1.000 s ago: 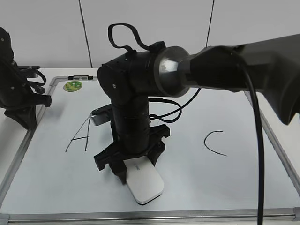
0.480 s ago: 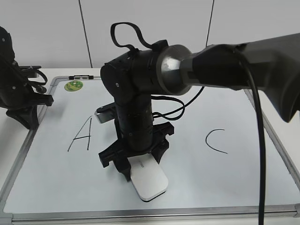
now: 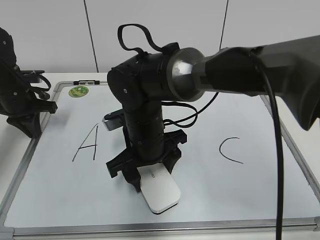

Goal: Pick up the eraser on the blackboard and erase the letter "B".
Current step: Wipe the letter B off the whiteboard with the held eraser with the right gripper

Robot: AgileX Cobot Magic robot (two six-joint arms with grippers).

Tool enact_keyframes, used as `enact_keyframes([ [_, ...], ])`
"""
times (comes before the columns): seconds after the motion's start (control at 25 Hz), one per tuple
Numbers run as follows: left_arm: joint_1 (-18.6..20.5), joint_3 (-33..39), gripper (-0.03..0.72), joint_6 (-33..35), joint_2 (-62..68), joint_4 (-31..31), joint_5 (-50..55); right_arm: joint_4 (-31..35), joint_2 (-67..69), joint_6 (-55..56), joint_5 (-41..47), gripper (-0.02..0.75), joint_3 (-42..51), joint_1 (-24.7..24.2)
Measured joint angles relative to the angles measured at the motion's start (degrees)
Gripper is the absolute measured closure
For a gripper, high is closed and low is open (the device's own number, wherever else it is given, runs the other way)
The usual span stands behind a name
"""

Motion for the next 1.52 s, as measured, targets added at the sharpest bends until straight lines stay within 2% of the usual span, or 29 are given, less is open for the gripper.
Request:
enact_keyframes([
  [0.48, 0.00, 0.00, 0.662, 0.00, 0.00, 0.13, 0.10, -9.39, 0.11, 4.07, 0.80, 0.213, -0.66, -0.34],
  [0.68, 0.00, 0.00, 0.662, 0.00, 0.00, 0.13, 0.10, -10.82, 0.11, 4.63, 0.98, 0.213, -0.66, -2.21],
  [1.16, 0.00, -0.13, 0.662, -0.07, 0.00, 0.13, 0.39, -13.06, -1.01, 3.59, 0.98, 0.213, -0.16, -13.35],
  [1.52, 0.00, -0.13, 0.661, -0.07, 0.00, 0.13, 0.39, -6.45, -3.89, -5.25, 1.08, 0.213, 0.14, -29.15],
])
